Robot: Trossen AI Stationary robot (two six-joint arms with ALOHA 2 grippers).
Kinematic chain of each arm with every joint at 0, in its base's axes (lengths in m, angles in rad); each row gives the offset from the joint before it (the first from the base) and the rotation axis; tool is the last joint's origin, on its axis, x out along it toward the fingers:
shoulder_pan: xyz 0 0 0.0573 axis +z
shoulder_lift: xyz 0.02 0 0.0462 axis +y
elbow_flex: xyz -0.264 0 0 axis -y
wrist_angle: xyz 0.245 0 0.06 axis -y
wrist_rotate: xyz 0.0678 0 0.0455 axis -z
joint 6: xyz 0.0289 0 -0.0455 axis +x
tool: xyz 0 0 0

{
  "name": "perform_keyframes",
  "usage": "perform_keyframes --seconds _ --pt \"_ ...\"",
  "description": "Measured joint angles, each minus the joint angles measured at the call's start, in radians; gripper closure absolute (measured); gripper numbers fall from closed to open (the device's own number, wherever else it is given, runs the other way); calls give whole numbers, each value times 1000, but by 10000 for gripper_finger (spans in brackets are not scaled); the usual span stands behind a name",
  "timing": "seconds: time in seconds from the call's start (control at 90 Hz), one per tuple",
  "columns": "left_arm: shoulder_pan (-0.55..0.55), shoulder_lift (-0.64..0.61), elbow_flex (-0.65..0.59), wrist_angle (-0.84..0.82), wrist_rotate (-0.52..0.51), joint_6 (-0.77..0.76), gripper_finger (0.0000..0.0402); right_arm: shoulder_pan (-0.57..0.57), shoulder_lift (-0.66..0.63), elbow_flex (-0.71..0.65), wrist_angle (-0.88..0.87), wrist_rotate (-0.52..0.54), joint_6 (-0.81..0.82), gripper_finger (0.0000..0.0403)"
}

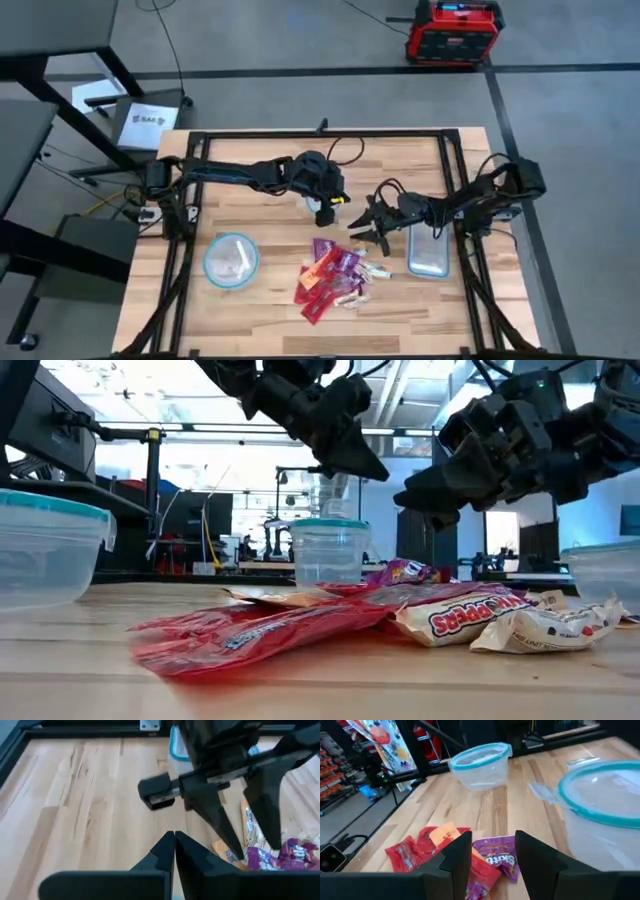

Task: Sort candy
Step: Open the small circular transparent bin

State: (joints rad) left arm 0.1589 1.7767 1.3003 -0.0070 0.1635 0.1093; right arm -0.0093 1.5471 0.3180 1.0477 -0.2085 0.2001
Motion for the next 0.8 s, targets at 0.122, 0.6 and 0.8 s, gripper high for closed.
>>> perform_keyframes --seconds 0.122,0.6,0.8 --pt "0 -15 1 -30 0 0 402 0 0 13 2 0 1 267" --pt "-10 -118 2 -227 -46 -33 402 3 2 108 -15 46 -15 255" --pt "-14 -118 2 -312 -65 -39 402 -1 -13 218 -336 68 -93 197"
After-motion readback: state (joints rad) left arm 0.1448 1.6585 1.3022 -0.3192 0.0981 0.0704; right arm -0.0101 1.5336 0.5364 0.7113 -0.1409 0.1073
